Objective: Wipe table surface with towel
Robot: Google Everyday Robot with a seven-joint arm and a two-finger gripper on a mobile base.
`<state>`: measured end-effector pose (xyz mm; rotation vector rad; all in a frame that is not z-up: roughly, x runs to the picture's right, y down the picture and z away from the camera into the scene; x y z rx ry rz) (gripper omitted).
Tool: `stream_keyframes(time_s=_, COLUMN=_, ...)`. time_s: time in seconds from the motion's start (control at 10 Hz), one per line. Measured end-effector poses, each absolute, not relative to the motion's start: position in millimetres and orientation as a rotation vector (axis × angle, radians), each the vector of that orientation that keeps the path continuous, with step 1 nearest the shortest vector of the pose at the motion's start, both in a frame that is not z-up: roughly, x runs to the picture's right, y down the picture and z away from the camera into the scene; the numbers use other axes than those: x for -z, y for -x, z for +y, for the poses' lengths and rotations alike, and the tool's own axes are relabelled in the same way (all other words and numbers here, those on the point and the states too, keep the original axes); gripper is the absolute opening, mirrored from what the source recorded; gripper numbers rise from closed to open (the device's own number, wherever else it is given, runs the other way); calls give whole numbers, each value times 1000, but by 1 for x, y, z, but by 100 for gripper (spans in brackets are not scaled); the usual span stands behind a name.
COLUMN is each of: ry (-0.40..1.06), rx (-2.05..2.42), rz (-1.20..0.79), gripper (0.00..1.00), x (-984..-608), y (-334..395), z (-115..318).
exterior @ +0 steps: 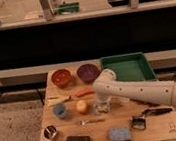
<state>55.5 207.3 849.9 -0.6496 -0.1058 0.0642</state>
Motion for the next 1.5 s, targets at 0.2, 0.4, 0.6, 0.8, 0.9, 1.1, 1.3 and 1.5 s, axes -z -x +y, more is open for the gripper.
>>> stream_keyframes(time_s=0.2, ry=660, rx=-107, rz=-79, gripper=0, x=-830, y=-77, z=228)
stream_keyframes(time_s=0.4, ry=662, rx=-144, rz=-62, gripper=0, x=-816, y=-92, z=241)
stream_keyframes(time_s=0.6, ry=657, rx=-160, rz=-53, gripper=0, x=-816, y=-98, z=238)
stream_keyframes(time_s=0.8, ry=655, rx=-160, rz=-46, gripper=0, x=-824, y=-101, z=227)
stream_keyframes(time_s=0.9, ry=654, rx=-164, rz=-40, gripper=0, x=-828, y=-105, z=221)
stream_keyframes(time_s=1.1, ry=643, rx=-174, rz=-26, gripper=0, x=-832, y=-113, z=211)
stream_keyframes(time_s=1.3, ry=634, rx=-170, rz=-20, gripper=0, x=-838, y=-113, z=199)
stream_keyframes(time_s=1.5, ry=635, rx=-138, rz=-26, gripper=0, x=-844, y=-97, z=194)
